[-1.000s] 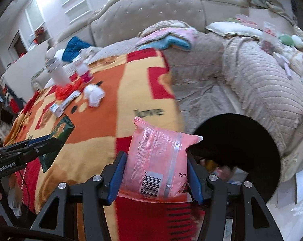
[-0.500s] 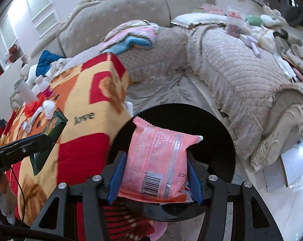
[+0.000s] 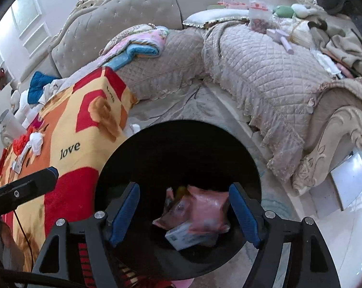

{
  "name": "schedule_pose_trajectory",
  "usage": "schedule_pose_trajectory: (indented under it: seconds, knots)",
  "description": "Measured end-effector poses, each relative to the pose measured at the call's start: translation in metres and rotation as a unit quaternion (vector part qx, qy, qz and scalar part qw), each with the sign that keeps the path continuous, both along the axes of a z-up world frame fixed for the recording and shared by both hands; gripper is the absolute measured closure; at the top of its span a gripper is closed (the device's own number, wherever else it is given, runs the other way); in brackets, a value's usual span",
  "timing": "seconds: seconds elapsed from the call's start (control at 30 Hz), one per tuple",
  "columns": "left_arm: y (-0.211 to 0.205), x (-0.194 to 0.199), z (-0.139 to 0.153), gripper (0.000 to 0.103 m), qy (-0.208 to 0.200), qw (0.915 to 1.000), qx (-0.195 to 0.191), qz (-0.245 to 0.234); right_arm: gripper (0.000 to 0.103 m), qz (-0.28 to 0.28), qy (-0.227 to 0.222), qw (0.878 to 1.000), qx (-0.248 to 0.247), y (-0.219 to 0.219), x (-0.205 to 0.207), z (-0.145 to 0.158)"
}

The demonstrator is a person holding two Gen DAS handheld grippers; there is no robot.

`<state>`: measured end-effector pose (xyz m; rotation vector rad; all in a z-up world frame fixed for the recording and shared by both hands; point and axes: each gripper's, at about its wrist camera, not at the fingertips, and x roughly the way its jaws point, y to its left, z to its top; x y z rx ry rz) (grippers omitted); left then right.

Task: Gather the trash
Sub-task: 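Open both tools over the black bin to drop the packets, then move both empty tools back over the blanket toward the medicine box and tissue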

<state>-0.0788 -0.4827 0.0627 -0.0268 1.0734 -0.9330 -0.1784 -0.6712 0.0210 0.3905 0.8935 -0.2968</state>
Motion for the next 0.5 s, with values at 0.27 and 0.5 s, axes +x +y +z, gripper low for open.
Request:
schedule_pose_trajectory:
  seconds: [0.27,0.5]
  knots:
    - [0.049,0.001,0.003,0.044,-0.032,0.9979,0.030,0.048,0.028,0.027,0.017,0.999,0.004,0.024,0.005,-0.013]
    - [0.102,0.006,0.000,0.044,-0.057,0.9918,0.059,0.099,0.028,0.057,0.012,0.998,-0.006,0.055,0.016,-0.001]
